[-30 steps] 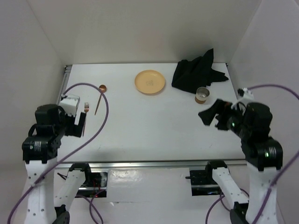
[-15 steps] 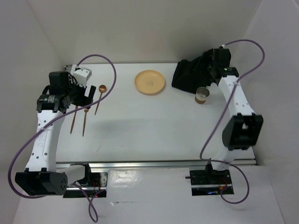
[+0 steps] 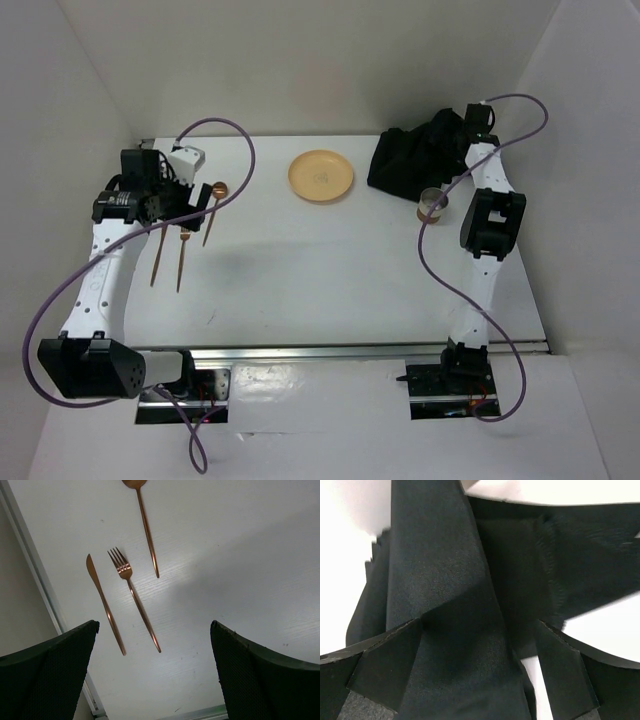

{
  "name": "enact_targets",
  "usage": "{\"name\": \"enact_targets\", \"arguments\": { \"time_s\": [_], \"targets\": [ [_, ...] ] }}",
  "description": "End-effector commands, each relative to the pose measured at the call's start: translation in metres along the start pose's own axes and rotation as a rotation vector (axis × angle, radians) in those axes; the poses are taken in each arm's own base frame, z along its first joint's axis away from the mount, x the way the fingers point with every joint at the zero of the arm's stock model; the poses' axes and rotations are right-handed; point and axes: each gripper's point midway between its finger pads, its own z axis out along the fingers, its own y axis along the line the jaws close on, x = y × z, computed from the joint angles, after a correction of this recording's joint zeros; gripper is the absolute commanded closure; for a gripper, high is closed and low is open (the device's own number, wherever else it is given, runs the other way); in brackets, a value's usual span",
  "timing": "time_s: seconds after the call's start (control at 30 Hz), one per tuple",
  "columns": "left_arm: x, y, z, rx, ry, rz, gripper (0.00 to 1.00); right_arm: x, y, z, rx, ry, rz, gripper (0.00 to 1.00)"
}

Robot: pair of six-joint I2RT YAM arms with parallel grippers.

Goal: Set the dinner table for one person

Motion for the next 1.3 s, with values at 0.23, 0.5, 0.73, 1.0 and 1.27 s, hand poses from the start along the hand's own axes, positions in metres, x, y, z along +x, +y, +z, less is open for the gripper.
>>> {"name": "enact_targets", "arguments": {
  "time_s": [0.23,0.5,0.73,1.0,1.27],
  "targets": [
    [-0.016,0.013,0.017,-0.027,0.015,-0.008,0.00,-0.015,0.079,-0.032,-0.478,-0.082,-0.144,0.99],
    [-0.013,0.003,0.012,0.004,-0.016,-0.006,0.00,-0.118,0.137,-0.183,-0.618,-0.420,-0.246,1.00],
    [-0.014,0.002,0.002,-0.016,-0.071,-0.007,0.00,-0.138,0.236,-0.348,-0.910,-0.644,-0.370,1.00],
    [-0.018,0.011,-0.011,-0.083,-0.098,-0.033,0.00,-0.070,0.336,-0.507,-1.346,-0.682,-0.514,1.00],
    [-0.017,0.030,-0.016,-0.196,-0.081,-0.059,0.00,0.011,0.319,-0.519,-1.427,-0.430,-0.402,1.00]
  ]
}}
